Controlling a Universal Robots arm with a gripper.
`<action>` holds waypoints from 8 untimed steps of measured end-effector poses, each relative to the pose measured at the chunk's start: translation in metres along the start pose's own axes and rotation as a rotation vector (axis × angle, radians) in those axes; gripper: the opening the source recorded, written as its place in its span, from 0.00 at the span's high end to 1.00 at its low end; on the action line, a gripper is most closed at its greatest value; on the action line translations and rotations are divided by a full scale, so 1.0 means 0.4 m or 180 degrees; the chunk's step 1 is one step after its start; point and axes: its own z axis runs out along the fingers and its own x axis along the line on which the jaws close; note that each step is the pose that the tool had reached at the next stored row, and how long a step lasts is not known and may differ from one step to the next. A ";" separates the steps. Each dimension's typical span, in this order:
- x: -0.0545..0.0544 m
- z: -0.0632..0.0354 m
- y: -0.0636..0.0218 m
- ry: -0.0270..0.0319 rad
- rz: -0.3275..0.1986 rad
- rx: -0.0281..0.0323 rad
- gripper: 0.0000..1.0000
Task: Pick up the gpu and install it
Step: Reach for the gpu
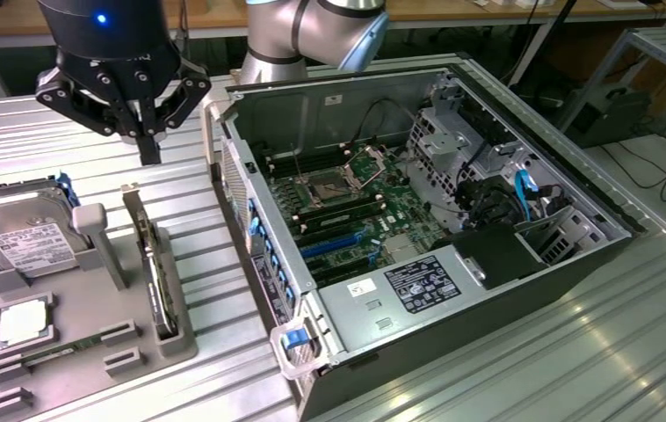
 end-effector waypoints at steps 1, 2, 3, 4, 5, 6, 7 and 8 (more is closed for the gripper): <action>0.001 0.000 0.000 0.0000 0.0000 0.0000 0.89; 0.003 0.000 0.000 0.0000 0.0000 0.0000 0.89; 0.004 0.000 -0.001 0.0000 0.0000 0.0000 0.89; 0.005 0.000 -0.001 0.0000 0.0000 0.0000 0.89; 0.007 0.000 -0.001 0.0000 0.0000 0.0000 0.89; 0.008 0.000 -0.002 0.0000 0.0000 0.0000 0.89; 0.009 0.000 -0.002 0.0000 0.0000 0.0000 0.89; 0.010 0.000 -0.002 0.0000 0.0000 0.0000 0.89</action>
